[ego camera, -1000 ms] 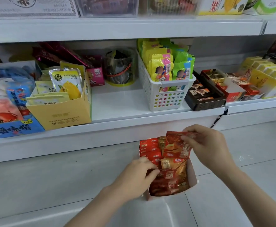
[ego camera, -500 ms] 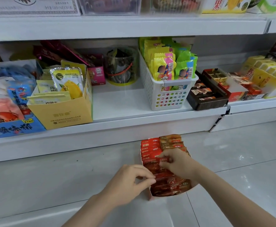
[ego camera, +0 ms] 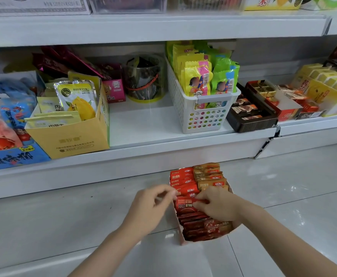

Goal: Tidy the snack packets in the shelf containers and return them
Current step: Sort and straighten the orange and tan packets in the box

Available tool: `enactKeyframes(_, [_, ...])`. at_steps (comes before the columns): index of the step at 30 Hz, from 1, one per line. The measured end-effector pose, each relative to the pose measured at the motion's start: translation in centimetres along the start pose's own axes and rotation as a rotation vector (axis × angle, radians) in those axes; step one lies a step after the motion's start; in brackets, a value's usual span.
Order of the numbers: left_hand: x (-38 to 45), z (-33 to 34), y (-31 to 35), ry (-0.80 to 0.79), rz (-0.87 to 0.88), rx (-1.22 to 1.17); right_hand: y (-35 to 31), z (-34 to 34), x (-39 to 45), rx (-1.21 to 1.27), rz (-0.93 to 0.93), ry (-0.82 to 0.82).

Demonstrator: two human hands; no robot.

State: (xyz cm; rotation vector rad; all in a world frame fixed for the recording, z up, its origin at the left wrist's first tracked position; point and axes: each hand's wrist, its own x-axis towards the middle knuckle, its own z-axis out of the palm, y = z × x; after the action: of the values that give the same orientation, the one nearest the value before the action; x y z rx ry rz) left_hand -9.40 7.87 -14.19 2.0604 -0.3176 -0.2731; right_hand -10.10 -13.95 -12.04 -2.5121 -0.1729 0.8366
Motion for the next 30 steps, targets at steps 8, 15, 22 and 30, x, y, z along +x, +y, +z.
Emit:
enactKeyframes(8, [2.8,1.3,0.4,-0.060,0.034,0.407,1.8,0.4,-3.2,0.339,-0.130,-0.012])
enactKeyframes(15, [3.1,1.9,0.7,-0.005,-0.055,0.460,2.1,2.1,-3.1,0.391,-0.084,0.057])
enactKeyframes(22, [2.6,2.0,1.6,0.025,0.038,0.371,2.1,2.3,-3.2,0.268,-0.141,0.254])
enactKeyframes(30, [3.8,-3.1,7.9,0.270,0.078,-0.057,1.1,2.7,-3.4,0.354,-0.108,0.335])
